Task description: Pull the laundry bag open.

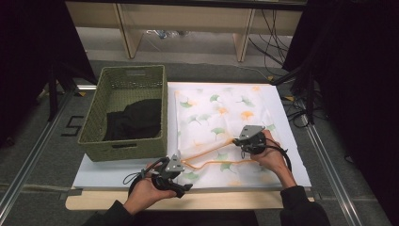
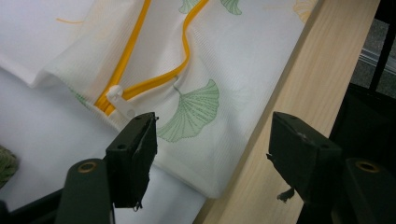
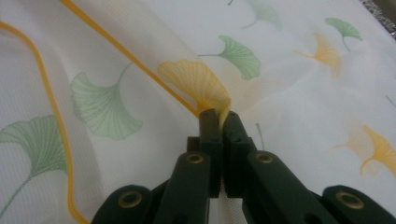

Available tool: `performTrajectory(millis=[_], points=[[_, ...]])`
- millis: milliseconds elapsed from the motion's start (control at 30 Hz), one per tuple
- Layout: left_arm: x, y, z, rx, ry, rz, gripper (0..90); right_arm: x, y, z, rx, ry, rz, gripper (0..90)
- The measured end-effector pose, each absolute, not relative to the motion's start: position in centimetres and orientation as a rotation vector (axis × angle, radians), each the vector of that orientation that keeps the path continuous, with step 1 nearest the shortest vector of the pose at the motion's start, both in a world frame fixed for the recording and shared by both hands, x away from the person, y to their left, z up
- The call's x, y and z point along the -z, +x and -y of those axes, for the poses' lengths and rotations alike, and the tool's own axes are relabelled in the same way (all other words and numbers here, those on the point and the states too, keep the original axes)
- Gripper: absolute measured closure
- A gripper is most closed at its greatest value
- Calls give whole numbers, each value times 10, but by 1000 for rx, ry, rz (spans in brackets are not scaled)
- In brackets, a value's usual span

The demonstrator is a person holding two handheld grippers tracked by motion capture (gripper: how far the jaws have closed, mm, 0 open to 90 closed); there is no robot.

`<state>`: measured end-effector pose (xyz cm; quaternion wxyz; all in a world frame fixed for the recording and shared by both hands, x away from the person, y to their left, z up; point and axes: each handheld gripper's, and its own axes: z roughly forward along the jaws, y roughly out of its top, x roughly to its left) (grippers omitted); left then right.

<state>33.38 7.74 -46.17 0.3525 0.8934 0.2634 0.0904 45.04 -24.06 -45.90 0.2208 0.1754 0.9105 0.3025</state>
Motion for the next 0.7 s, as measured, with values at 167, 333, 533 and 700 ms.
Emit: performTrajectory(millis=[167,333,533,700], points=[[455,335,-79,-239,2265,-707,328,452,449,240,-868,504,-2484,900],[441,336,-83,-245,2212,-709,320,444,450,237,-875,512,-2458,900],[427,337,-91,-265,2164,-725,317,434,454,234,-891,504,-2423,900],[416,339,-98,-286,2143,-738,316,431,453,235,-885,509,-2424,900]])
